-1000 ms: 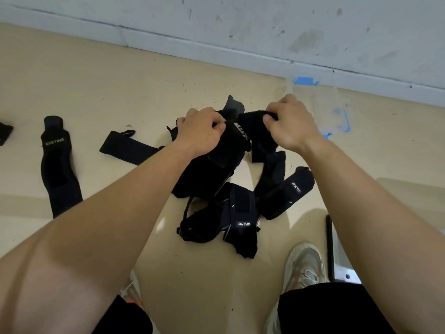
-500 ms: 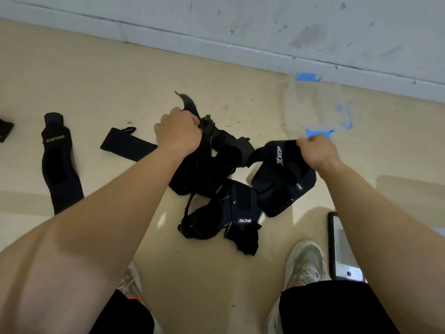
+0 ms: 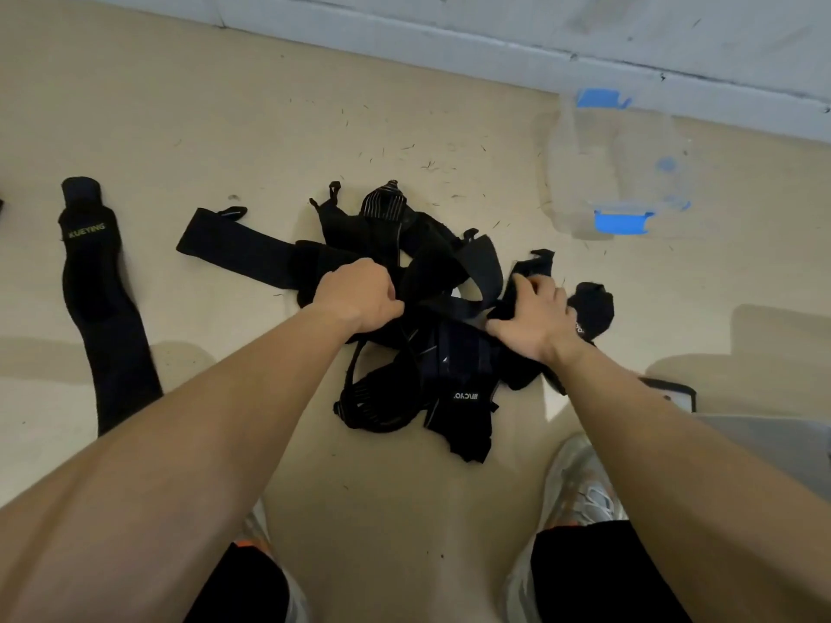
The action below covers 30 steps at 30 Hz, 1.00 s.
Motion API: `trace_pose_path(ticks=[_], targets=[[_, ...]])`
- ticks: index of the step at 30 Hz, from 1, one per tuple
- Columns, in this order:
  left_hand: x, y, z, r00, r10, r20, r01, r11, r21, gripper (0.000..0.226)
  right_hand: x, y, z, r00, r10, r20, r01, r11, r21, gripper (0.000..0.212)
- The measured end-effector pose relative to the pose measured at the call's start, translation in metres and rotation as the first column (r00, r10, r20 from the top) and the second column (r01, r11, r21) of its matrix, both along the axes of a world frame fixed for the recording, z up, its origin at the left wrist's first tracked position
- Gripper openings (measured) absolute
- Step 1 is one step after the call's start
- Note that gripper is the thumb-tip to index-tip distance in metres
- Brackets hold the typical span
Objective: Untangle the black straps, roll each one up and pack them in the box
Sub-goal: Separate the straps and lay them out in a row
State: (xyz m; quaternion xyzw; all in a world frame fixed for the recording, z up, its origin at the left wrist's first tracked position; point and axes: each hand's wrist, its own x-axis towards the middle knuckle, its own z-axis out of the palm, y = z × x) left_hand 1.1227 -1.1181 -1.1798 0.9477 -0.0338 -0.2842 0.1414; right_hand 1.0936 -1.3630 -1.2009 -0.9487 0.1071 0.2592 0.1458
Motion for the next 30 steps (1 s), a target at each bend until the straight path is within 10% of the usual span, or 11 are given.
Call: trace_pose_path(ticks=[3,8,14,18,23,30], targets=[[0.003,-0.007,-0.003,1.0,-0.016,0.022,0.016,1.0,-0.015,0.032,0.019,0.03,-0.005,0.999,0.003,0.035,-0.002,1.0,-0.015,0.088],[0.008,-0.011,-0.01,0.997,-0.065,0.045,0.064,0.998,0.028,0.052,0.038,0.038,-0.009,0.99,-0.121,0.075,0.109,0.983,0.151,0.02],[0.004,-0.024,-0.015,0.969,-0.235,0.077,0.225,0.967,0.12,0.092,0.038,0.004,0.0,0.933,-0.357,0.048,0.25,0.737,0.628,0.013],[0.0,-0.029,-0.012,0.94,-0.279,0.199,0.268,0.96,0.078,0.076,0.035,-0.012,0.002,0.912,-0.409,-0.031,0.29,0.59,0.754,0.017],[-0.01,-0.04,-0.004,0.946,-0.24,0.218,0.228,0.971,0.079,0.116,0.027,-0.005,0.014,0.915,-0.395,-0.086,0.287,0.484,0.827,0.016],[-0.017,-0.051,0.01,0.828,-0.277,0.488,0.325,0.946,-0.016,0.049,0.024,0.001,0.029,0.873,-0.463,-0.155,0.377,0.437,0.817,0.01]])
